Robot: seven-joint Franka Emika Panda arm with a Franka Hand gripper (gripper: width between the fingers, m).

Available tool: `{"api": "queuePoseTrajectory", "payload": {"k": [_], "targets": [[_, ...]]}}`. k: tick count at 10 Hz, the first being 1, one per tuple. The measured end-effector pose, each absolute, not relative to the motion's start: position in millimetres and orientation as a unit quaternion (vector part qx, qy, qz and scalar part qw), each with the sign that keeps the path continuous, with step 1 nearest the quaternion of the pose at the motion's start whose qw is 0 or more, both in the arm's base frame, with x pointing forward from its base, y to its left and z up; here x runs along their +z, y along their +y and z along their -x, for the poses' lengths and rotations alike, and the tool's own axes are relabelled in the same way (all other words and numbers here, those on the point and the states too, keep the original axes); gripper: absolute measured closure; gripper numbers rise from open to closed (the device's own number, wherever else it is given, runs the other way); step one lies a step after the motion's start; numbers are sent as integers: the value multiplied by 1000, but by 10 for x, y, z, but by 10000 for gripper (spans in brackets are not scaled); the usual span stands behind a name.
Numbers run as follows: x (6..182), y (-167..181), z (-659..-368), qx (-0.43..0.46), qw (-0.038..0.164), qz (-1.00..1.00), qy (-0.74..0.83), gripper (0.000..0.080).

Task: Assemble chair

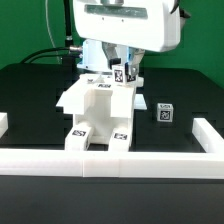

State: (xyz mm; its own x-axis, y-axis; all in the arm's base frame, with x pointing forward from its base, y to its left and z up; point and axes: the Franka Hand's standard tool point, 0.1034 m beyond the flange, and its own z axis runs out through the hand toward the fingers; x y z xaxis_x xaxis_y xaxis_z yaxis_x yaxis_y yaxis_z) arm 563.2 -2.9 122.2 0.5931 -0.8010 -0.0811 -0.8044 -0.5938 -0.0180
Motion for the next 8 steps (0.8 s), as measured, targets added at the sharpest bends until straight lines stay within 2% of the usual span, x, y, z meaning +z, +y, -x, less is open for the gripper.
{"api": "queuePoseTrajectory", "payload": {"k": [1, 2, 3, 4, 8], "targets": [[1216, -22, -5630, 33, 26, 886, 461, 394], [1215, -22, -5630, 33, 26, 894, 447, 394], [1215, -14, -5630, 32, 27, 908, 417, 223], [1218, -6, -5640, 29, 28, 920, 391, 164], [1220, -15, -5657, 19, 32, 969, 242, 152]]}}
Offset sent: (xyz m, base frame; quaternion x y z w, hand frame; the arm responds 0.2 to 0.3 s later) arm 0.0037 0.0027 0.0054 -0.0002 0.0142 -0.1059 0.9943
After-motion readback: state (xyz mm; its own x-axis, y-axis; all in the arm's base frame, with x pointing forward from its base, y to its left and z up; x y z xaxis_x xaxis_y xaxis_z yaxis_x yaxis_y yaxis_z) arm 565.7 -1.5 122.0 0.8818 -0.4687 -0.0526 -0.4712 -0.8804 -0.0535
